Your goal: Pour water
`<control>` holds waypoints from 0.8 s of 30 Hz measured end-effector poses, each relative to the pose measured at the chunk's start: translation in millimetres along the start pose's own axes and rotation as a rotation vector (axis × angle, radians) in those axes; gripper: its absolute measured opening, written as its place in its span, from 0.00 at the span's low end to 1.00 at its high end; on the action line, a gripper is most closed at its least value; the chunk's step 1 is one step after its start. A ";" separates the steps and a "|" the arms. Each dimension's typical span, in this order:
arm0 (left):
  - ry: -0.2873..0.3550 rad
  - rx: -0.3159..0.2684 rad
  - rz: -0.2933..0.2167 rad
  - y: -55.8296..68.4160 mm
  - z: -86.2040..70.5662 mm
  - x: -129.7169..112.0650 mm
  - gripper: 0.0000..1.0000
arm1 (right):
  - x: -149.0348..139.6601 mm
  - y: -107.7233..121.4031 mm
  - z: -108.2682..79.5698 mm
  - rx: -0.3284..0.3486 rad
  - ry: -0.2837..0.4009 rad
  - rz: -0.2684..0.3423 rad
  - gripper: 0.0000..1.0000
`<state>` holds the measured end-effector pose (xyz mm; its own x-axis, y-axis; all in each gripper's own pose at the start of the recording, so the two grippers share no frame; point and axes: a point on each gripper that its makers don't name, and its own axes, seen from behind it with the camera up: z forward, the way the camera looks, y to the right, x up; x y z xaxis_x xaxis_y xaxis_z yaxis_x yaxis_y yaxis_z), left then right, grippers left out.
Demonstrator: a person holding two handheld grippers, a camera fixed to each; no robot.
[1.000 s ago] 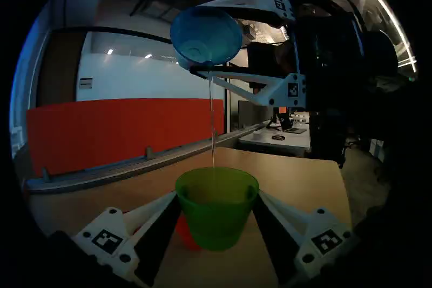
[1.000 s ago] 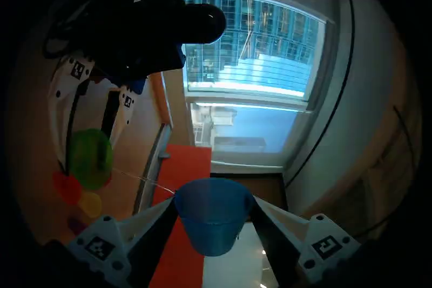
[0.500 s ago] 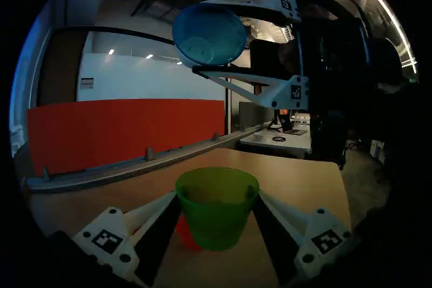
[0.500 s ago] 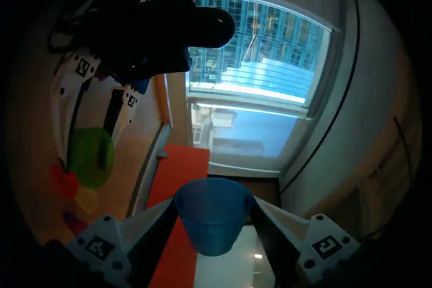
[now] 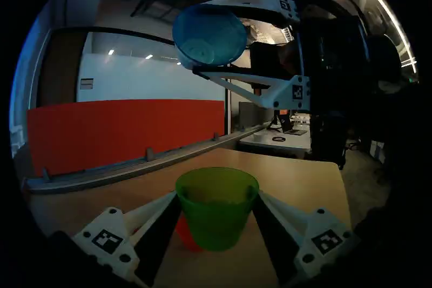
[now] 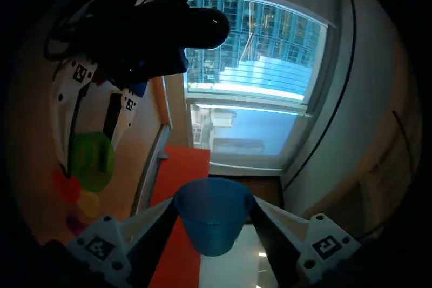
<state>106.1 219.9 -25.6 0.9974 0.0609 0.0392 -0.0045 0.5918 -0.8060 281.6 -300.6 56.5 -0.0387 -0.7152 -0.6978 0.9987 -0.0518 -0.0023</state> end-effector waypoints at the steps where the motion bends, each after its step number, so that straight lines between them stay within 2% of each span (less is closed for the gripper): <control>1: 0.000 0.000 0.000 -0.2 -0.2 0.1 0.85 | -0.8 0.1 -0.8 0.000 0.000 0.016 0.91; 8: 0.000 0.002 -0.001 -1.8 -1.3 1.6 0.85 | -5.2 0.9 -6.3 -0.001 0.005 0.175 0.91; 15: -0.001 0.002 0.001 -1.9 -1.1 1.4 0.85 | -5.4 1.1 -15.4 0.010 0.020 0.394 0.91; 24: -0.005 0.006 0.008 -1.6 -0.7 2.7 0.85 | -1.2 -7.3 -25.4 0.031 0.024 0.610 0.91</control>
<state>108.9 218.5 -24.6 0.9969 0.0698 0.0358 -0.0130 0.5963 -0.8027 275.3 -281.7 39.2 0.5409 -0.6066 -0.5826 0.8391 0.3416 0.4234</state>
